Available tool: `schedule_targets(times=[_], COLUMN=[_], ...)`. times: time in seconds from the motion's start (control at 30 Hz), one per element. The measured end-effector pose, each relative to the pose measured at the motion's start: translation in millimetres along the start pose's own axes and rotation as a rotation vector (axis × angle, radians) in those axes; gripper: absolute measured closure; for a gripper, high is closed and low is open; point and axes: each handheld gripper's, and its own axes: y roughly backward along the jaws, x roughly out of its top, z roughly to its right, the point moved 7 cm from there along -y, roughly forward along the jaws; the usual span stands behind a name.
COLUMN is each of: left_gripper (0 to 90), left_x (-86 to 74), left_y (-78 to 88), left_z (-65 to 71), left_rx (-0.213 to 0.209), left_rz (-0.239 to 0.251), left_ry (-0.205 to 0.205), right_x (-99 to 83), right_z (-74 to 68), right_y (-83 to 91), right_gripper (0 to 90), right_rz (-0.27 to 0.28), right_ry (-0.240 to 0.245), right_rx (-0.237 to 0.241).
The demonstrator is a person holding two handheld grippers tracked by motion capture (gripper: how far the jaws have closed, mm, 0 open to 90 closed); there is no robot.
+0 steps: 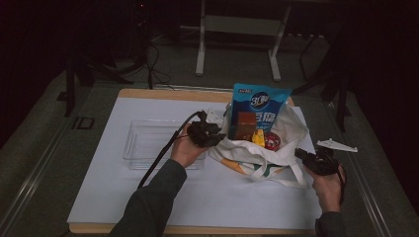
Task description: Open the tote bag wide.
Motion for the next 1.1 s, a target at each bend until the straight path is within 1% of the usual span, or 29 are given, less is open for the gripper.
schedule_targets(times=[0.1,0.17,0.23,0.33,0.47,0.53,0.63,0.67,0.73,0.77,0.83,0.9,0.97,1.1], left_gripper=[70.2,70.4,70.5,70.5,70.5,70.6,70.7,70.8,70.9,70.9,72.1,72.6,72.8,72.0], left_x=[-6.8,-11.7,-15.5,-18.8,-20.8,-21.8,-22.6,-22.9,-23.3,-24.4,-27.1,-27.8,-27.7,-26.6], left_y=[-7.7,-13.4,-18.5,-24.9,-30.7,-34.1,-38.7,-40.2,-42.0,-44.7,-47.7,-48.5,-48.4,-46.2], left_z=[-0.5,-0.4,1.0,2.3,1.2,0.9,0.7,0.4,-0.7,-3.0,-6.4,-8.6,-9.0,-7.0], left_rx=[0.001,-0.002,0.005,0.017,0.023,0.023,0.030,0.032,0.034,0.032,0.041,0.037,0.040,0.043], left_rz=[-0.018,-0.043,-0.071,-0.103,-0.121,-0.128,-0.144,-0.152,-0.161,-0.174,-0.187,-0.186,-0.188,-0.181], left_ry=[0.011,0.012,-0.003,-0.030,-0.034,-0.027,-0.037,-0.038,-0.032,-0.015,-0.002,0.033,0.036,0.031], right_x=[-5.1,-8.3,-11.3,-16.1,-21.3,-22.7,-23.9,-24.6,-25.3,-26.5,-28.6,-30.9,-32.4,-31.7], right_z=[-0.2,-0.1,0.0,1.6,2.7,3.5,4.6,5.2,5.6,6.2,7.7,10.1,11.9,11.1], right_y=[-6.4,-11.2,-16.6,-25.5,-34.8,-38.3,-42.1,-43.6,-45.6,-47.7,-51.2,-52.5,-52.6,-51.0], right_gripper=[85.9,86.0,86.1,86.4,86.6,86.7,87.1,87.3,87.4,87.5,87.8,88.0,88.1,87.5], right_rz=[-0.018,-0.033,-0.043,-0.062,-0.084,-0.092,-0.102,-0.109,-0.115,-0.128,-0.146,-0.156,-0.159,-0.158], right_ry=[0.001,0.000,0.002,-0.009,-0.013,-0.014,-0.022,-0.019,-0.016,-0.014,-0.008,-0.012,-0.024,-0.016], right_rx=[-0.003,-0.004,0.000,-0.005,-0.011,-0.014,-0.017,-0.020,-0.024,-0.030,-0.041,-0.048,-0.043,-0.049])
